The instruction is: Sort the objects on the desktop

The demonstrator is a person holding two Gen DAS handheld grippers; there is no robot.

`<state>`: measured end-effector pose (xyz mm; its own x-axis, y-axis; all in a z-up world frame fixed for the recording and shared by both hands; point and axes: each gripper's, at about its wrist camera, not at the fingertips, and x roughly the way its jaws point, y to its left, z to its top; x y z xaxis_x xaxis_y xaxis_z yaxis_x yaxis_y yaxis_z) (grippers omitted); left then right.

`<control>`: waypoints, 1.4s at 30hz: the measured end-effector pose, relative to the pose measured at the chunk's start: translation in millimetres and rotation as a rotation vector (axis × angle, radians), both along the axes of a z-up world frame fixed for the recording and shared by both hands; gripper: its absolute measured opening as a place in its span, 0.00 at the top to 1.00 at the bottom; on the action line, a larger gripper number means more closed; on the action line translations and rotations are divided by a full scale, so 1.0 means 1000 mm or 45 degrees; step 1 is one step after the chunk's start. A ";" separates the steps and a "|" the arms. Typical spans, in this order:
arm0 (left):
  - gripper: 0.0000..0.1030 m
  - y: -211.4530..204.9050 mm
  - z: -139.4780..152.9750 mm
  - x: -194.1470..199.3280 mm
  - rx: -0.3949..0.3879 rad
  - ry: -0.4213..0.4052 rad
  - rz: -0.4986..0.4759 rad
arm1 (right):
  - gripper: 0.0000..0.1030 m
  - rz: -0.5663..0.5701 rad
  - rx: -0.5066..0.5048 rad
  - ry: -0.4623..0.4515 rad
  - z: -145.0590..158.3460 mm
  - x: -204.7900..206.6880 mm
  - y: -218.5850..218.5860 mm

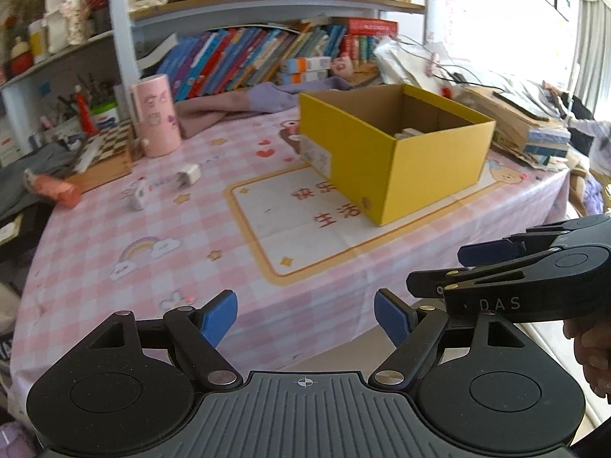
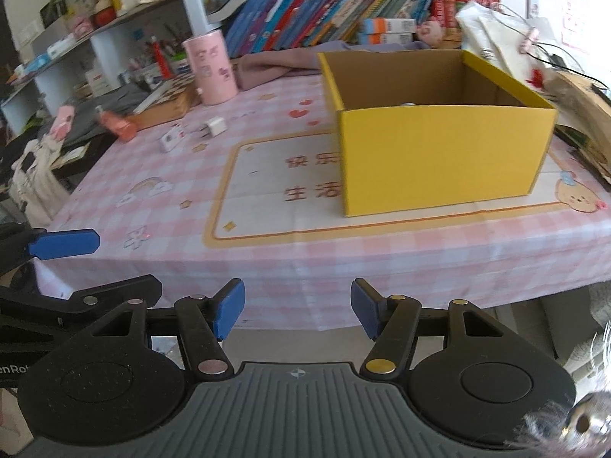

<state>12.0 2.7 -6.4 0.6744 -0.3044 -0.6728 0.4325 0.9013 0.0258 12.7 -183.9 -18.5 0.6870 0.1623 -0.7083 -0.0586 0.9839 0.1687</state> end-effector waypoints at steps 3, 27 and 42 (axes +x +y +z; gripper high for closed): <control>0.21 0.011 0.002 -0.001 -0.010 -0.012 0.043 | 0.43 0.042 -0.011 -0.008 0.002 0.001 0.011; 0.21 0.067 0.009 0.003 -0.096 -0.086 0.260 | 0.42 0.283 -0.190 -0.118 0.015 0.019 0.073; 0.20 0.073 0.004 0.013 -0.064 -0.057 0.296 | 0.42 0.320 -0.167 -0.105 0.013 0.035 0.083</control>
